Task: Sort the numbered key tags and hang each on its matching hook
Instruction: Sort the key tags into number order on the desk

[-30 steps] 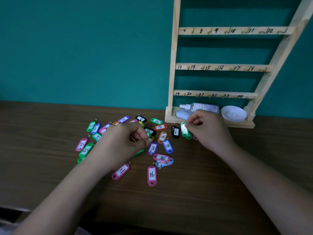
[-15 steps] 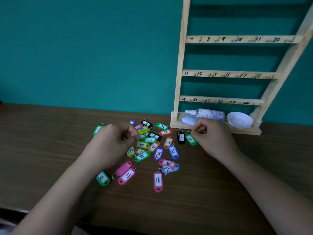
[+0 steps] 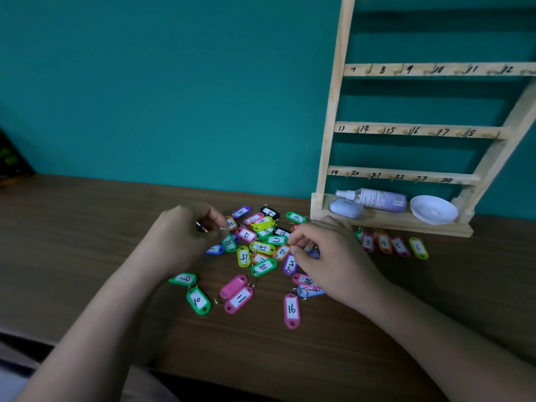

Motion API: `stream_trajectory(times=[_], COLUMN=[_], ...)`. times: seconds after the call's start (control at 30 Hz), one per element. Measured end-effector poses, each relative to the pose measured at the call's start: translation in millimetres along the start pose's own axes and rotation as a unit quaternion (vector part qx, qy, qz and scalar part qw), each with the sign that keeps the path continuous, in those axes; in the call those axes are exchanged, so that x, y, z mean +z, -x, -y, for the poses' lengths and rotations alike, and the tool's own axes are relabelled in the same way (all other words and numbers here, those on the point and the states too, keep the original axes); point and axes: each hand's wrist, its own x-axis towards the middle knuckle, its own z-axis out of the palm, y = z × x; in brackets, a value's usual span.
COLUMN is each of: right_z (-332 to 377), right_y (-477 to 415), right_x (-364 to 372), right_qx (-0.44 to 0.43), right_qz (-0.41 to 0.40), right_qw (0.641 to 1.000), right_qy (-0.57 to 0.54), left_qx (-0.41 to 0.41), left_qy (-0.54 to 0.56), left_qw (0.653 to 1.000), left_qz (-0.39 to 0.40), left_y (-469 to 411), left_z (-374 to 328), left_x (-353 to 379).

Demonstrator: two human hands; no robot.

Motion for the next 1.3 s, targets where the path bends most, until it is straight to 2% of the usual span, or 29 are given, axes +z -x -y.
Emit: stream_trajectory(times=[0.3, 0.43, 0.53, 0.7, 0.97, 1.3], right_z=[7.5, 16.2, 17.7, 13.7, 9.1, 11.8], right_y=[5.3, 8.6, 9.9, 11.5, 11.0, 11.2], right_x=[8.0, 10.6, 10.7, 8.1, 3.4, 8.0], right_qx=[-0.054, -0.110, -0.119, -0.101, -0.054, -0.038], right_qz=[0.034, 0.070, 0.100, 0.127, 0.067, 0.086], right_qw=[0.998, 0.991, 0.987, 0.986, 0.996, 0.995], right_qy=[0.016, 0.021, 0.036, 0.046, 0.015, 0.040], left_qx=[0.043, 0.034, 0.025, 0.017, -0.018, -0.017], left_qy=[-0.030, -0.062, -0.074, -0.067, -0.087, -0.093], left_qw=[0.989, 0.980, 0.974, 0.971, 0.967, 0.965], left_qz=[0.139, 0.188, 0.213, 0.227, 0.237, 0.244], left_y=[15.9, 19.6, 23.6, 26.3, 22.8, 23.3], left_z=[-13.9, -11.8, -13.8, -15.5, -19.8, -22.0], left_x=[10.6, 3.3, 5.5, 7.5, 7.5, 6.8])
